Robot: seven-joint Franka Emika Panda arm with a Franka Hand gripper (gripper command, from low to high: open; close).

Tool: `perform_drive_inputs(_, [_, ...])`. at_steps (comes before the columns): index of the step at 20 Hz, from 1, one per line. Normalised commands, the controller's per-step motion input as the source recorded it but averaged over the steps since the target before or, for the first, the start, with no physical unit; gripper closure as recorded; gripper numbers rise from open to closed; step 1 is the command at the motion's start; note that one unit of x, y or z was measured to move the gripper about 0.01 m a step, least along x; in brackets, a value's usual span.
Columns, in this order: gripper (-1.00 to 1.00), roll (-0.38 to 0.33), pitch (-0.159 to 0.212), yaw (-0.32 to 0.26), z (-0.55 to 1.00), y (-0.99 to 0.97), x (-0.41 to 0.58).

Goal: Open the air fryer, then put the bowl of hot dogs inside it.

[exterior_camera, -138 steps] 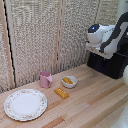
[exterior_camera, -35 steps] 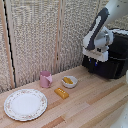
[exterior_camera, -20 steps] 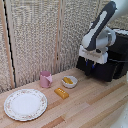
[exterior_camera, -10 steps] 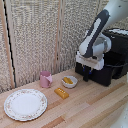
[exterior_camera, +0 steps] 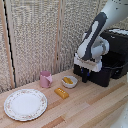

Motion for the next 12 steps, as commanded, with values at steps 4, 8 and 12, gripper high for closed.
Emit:
perform_drive_inputs(4, [-1.00,-0.005,-0.003,-0.133,0.41,0.20,0.047])
perform_drive_inputs(8, [-1.00,-0.003,0.048,-0.140,0.45,0.21,0.029])
perform_drive_inputs(12, [-1.00,-0.011,0.071,-0.053,0.53,0.19,0.072])
